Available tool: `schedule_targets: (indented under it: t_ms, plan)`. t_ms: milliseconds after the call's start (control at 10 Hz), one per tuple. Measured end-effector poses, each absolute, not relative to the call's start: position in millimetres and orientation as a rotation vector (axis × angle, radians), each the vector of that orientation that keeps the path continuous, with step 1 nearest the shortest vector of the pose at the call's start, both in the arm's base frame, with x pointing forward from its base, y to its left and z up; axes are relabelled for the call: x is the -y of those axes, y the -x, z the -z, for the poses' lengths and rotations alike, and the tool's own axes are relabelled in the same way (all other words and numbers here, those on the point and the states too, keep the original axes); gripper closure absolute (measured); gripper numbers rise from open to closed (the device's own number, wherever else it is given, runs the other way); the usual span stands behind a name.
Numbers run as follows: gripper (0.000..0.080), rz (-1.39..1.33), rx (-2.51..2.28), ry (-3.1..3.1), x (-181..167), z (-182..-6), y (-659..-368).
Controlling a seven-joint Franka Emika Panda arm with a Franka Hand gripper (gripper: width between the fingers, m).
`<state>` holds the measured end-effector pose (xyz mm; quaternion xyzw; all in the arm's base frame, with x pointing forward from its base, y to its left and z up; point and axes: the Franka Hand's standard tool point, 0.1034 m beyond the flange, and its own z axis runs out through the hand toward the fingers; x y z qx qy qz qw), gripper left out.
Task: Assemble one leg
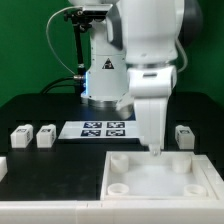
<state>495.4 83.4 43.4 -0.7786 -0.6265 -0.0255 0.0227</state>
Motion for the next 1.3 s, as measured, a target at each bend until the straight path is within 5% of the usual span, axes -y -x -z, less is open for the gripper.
schedule_targets:
  t_ms: [500, 1000, 1300]
  plan:
    - [0.0151, 0.057, 1.210, 2.840, -155.6, -55.8, -457.3]
    - [0.0151, -0.039, 0.293, 3.050, -164.3, -48.1, -434.4]
    - [0.0151, -0.137, 0.232, 3.067, -164.3, -42.7, -423.5]
